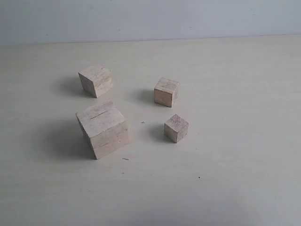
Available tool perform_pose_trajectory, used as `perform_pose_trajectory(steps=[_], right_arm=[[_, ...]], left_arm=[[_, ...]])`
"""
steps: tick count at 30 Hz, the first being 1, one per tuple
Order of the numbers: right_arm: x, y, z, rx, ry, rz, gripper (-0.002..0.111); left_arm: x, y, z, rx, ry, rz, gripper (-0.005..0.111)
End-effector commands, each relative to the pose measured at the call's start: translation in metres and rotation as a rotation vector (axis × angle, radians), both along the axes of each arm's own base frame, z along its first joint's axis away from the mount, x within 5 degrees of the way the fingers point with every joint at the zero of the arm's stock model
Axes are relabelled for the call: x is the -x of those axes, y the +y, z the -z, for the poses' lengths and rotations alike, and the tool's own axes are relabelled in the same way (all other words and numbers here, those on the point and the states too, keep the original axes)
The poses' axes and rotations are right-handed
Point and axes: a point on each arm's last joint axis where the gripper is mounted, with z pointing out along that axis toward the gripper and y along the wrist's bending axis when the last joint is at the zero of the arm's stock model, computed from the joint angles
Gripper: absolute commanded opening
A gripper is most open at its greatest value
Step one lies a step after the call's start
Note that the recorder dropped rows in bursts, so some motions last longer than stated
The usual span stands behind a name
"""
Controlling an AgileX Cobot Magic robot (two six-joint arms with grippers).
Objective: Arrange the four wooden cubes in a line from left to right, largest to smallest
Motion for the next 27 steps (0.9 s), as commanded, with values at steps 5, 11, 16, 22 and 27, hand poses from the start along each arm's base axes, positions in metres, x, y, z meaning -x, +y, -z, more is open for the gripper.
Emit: perform_pose_trajectory(steps=[5,11,16,22,27], right_arm=[[0.0,0.0,0.0,-0.002,-0.012,-0.002,0.0],[-0.002,0.0,-0.012,-0.013,-0.147,0.004,0.0],[-0.003,-0.001,-0.029,-0.021,-0.335,0.013,0.0],[-0.001,-0.002,-0.038,-0.018,-0.44,0.017,0.0],[0.0,-0.004,-0.044,-0.276,-0.499,0.045,0.0]], left_arm=[[0.0,0.0,0.0,-0.008,-0.01,-0.003,0.0],[0.0,0.0,0.0,-0.008,-0.01,-0.003,0.0],[0.0,0.0,0.0,-0.008,-0.01,-0.003,0.0],[0.0,0.0,0.0,-0.008,-0.01,-0.003,0.0],[0.0,0.0,0.0,-0.008,-0.01,-0.003,0.0]])
